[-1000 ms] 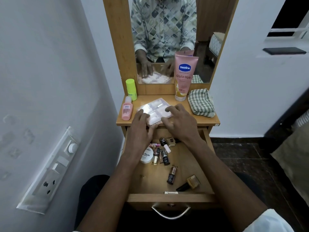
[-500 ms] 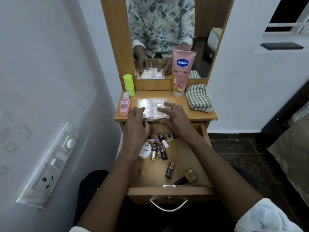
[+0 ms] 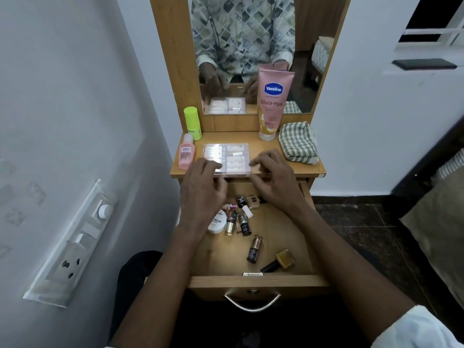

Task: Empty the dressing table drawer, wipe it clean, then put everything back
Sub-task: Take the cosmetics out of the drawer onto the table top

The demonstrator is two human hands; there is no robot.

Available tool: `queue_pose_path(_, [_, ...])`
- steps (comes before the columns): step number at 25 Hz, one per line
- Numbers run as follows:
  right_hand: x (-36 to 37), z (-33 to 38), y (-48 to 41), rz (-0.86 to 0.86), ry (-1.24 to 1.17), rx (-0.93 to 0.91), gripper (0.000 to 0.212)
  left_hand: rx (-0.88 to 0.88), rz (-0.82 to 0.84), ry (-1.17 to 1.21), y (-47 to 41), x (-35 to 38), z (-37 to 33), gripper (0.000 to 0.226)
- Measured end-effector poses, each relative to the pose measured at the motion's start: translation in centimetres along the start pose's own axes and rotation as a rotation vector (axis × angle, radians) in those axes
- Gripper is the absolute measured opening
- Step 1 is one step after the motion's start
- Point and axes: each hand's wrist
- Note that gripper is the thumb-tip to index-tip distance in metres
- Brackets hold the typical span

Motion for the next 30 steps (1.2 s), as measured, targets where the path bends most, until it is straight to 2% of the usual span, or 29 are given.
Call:
queue_pose_path(1, [-0.4, 0.4, 0.6, 0.019, 0.007, -0.051, 0.010, 0.034, 0.048, 0.037, 0.4, -0.2, -0.2, 0.015])
queue_pose_path(2, [-0.6, 1.0, 1.2, 0.114, 0.009, -0.051, 0.007, 0.042, 0.150, 0.035, 0.9, -0.2, -0.2, 0.009])
queue_pose_path(4, [-0.4, 1.6, 2.7, 0.459, 0.041, 0.060, 0.010, 0.014, 0.439, -0.108, 2.0, 0.3, 0.0, 0.009])
queue_pose_path(5, [-0.2, 1.6, 3.7, 0.638, 0.090, 0.113, 0.010, 0.026, 0.569, -0.202, 2.5, 0.6, 0.2, 0.014])
queue_pose_path(7, [0.1, 1.1, 5.4, 0.878, 0.179, 0.148, 0.021, 0.141, 0.716, -0.328, 3.4, 1.0, 0.6, 0.041])
queue_pose_path(8, [0.1, 1.1, 6.0, 0.953, 0.200, 0.161, 0.026, 0.207, 0.739, -0.356, 3.6, 1.2, 0.9, 0.053])
queue_pose_path(10, [0.2, 0.8, 6.5, 1.049, 0.240, 0.163, 0.030, 0.329, 0.740, -0.379, 3.6, 1.5, 1.5, 0.063])
queue_pose_path(14, [1.1, 0.2, 6.7, 1.103, 0.319, 0.095, 0.022, 0.413, 0.729, -0.317, 3.4, 2.4, 2.2, 0.052])
queue_pose_path(17, [1.4, -0.5, 6.7, 1.086, 0.442, -0.001, 0.031, 0.407, 0.726, -0.259, 3.5, 2.5, 2.0, 0.045])
queue_pose_path(20, [1.3, -0.8, 6.5, 1.092, 0.454, 0.030, 0.028, 0.237, 0.741, -0.125, 3.5, 2.4, 1.6, 0.053])
queue_pose_path(24, [1.2, -1.0, 6.8, 1.078, 0.409, 0.221, 0.026, 0.094, 0.766, -0.172, 3.5, 2.9, 1.5, 0.063])
queue_pose_path(27, [1.3, -1.2, 6.9, 1.026, 0.342, 0.294, 0.026, 0.035, 0.769, -0.114, 3.4, 2.9, 1.3, 0.051])
queue_pose_path(30, [1.1, -1.3, 6.7, 0.933, 0.261, 0.333, 0.025, -0.138, 0.776, 0.179, 3.5, 2.6, 0.9, 0.029])
Point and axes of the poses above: each hand's wrist, its own y-axis away from the middle knuckle, its own x-axis out of the palm, z = x × y, and after that the axes turned 9 degrees about -y, right-handed
